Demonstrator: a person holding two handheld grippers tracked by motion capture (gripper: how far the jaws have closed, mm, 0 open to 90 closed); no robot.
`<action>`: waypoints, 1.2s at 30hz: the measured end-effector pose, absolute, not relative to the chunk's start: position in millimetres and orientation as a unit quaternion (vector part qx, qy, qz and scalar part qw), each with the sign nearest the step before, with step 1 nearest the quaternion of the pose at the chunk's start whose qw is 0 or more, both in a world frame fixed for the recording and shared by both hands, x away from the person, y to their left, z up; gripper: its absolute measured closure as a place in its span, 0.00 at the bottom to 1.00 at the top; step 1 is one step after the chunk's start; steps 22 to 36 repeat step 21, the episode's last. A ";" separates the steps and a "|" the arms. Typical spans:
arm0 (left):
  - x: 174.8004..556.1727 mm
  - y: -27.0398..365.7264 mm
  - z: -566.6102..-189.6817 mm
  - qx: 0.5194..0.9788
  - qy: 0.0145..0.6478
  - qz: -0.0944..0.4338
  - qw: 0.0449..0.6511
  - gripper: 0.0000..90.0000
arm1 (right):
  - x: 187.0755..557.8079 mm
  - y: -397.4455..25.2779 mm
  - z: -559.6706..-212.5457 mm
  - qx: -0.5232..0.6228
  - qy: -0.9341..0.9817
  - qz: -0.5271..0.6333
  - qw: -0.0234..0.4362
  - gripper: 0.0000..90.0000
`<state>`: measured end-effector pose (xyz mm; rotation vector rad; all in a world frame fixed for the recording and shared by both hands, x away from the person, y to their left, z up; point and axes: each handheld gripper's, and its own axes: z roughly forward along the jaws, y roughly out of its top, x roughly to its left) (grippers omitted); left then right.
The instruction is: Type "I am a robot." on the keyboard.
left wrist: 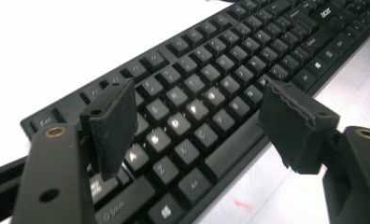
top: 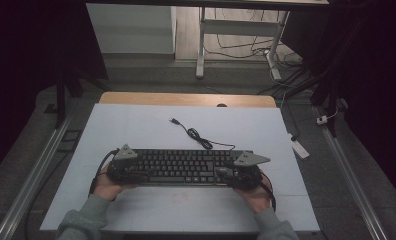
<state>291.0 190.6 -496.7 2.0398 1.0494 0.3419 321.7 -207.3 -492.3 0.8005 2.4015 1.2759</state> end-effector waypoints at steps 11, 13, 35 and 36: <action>263.7 211.5 -504.0 0.800 0.422 0.147 0.400 0.31 | 303.4 -250.4 -492.7 0.297 0.828 0.445 0.169 0.57; 261.3 213.2 -503.8 0.799 0.421 0.148 0.402 0.31 | 302.2 -252.9 -493.5 0.294 0.828 0.447 0.168 0.57; 261.8 212.1 -503.5 0.802 0.415 0.151 0.403 0.31 | 301.3 -254.3 -492.7 0.290 0.825 0.455 0.170 0.57; 261.8 212.1 -503.5 0.802 0.415 0.151 0.403 0.31 | 301.3 -254.3 -492.7 0.290 0.825 0.455 0.170 0.57</action>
